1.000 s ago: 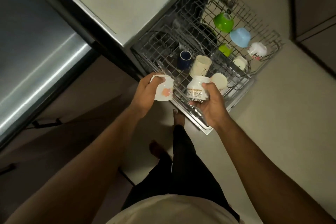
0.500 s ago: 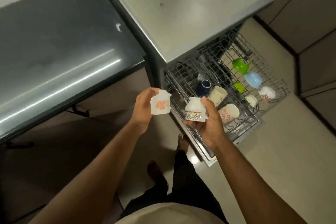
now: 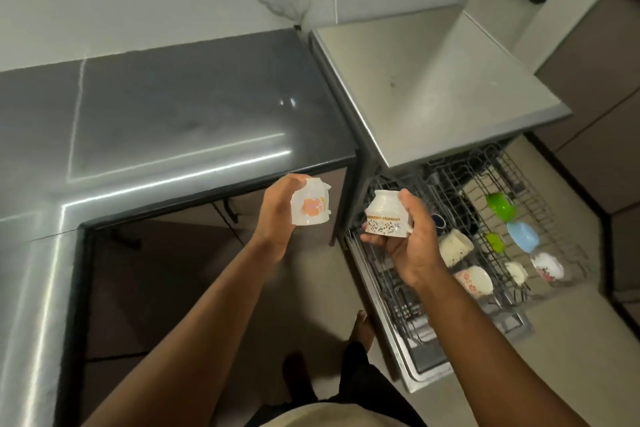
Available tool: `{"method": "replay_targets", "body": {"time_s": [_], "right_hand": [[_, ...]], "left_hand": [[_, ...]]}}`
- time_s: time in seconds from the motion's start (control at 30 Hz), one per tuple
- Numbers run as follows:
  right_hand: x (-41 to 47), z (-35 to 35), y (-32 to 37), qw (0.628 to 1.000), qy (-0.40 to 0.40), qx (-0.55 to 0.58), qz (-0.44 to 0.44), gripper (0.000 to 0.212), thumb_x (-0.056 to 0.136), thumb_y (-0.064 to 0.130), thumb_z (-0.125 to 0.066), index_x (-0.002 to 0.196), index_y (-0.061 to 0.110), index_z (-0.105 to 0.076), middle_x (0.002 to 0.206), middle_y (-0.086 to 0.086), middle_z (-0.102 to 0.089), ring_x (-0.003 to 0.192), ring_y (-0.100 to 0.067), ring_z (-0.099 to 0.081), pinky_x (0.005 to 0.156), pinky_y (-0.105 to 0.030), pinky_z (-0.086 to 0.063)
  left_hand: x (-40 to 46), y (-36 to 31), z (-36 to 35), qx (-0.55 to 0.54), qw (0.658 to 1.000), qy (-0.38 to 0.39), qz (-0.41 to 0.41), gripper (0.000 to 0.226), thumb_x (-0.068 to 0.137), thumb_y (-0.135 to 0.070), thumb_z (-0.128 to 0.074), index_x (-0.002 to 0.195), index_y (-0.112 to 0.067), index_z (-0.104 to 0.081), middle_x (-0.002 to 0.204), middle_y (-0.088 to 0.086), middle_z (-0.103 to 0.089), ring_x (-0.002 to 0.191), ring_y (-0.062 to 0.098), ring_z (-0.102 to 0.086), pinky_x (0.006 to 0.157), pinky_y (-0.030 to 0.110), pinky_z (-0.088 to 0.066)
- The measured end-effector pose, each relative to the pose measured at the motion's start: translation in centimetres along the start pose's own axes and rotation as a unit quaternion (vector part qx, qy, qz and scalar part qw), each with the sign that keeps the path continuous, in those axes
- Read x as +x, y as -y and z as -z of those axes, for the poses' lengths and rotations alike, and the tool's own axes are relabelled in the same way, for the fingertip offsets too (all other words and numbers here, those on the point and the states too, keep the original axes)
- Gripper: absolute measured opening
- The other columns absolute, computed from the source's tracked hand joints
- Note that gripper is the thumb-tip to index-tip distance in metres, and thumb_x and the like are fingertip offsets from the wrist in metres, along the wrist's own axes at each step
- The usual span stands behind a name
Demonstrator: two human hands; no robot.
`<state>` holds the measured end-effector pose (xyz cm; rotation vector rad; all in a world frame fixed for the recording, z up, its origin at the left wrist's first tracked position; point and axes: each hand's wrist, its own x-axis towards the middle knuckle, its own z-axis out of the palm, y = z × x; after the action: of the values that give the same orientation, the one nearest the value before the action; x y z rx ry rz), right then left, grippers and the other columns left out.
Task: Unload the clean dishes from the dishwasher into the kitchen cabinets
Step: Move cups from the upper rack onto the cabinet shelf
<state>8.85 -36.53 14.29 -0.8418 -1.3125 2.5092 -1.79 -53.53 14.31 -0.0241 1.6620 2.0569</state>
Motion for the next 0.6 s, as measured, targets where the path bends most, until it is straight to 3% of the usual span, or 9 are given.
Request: {"method": "replay_targets", "body": {"time_s": [0.13, 0.23, 0.43, 0.6], "right_hand": [[0.1, -3.3, 1.2, 0.999, 0.031, -0.012, 0.017, 0.048, 0.083, 0.042, -0.059, 0.109, 0.002, -0.064, 0.088, -0.018, -0.066, 0.072, -0.03, -0.064, 0.056, -0.036, -0.06], [0.1, -5.4, 2.1, 0.998, 0.048, -0.02, 0.03, 0.045, 0.085, 0.042, -0.058, 0.109, 0.005, -0.065, 0.092, -0.019, -0.066, 0.076, -0.03, -0.065, 0.06, -0.038, -0.059], [-0.1, -10.6, 5.3, 0.992, 0.098, -0.037, 0.075, 0.045, 0.085, 0.042, -0.063, 0.112, 0.007, -0.065, 0.092, -0.017, -0.066, 0.075, -0.029, -0.065, 0.063, -0.04, -0.059], [-0.6, -14.7, 8.6, 0.983, 0.134, -0.029, 0.123, 0.028, 0.085, 0.04, -0.059, 0.093, 0.016, -0.072, 0.084, -0.012, -0.069, 0.076, -0.029, -0.065, 0.065, -0.042, -0.056]], "left_hand": [[-0.7, -3.1, 2.0, -0.004, 0.999, -0.006, -0.048, 0.042, 0.076, -0.03, -0.051, 0.103, 0.0, -0.065, 0.108, 0.033, -0.064, 0.084, 0.044, -0.065, 0.074, 0.048, -0.053], [-1.0, -5.1, 3.1, -0.004, 0.997, -0.019, -0.072, 0.056, 0.074, -0.032, -0.055, 0.113, 0.007, -0.059, 0.109, 0.031, -0.065, 0.088, 0.046, -0.065, 0.07, 0.044, -0.056], [-1.8, -10.9, 4.7, 0.002, 0.99, -0.035, -0.139, 0.051, 0.069, -0.038, -0.062, 0.104, -0.001, -0.065, 0.106, 0.026, -0.066, 0.089, 0.042, -0.065, 0.076, 0.046, -0.053], [-2.6, -15.9, 5.5, 0.02, 0.981, -0.032, -0.192, 0.043, 0.069, -0.036, -0.061, 0.099, -0.006, -0.067, 0.099, 0.022, -0.066, 0.085, 0.036, -0.065, 0.072, 0.04, -0.052]]}}
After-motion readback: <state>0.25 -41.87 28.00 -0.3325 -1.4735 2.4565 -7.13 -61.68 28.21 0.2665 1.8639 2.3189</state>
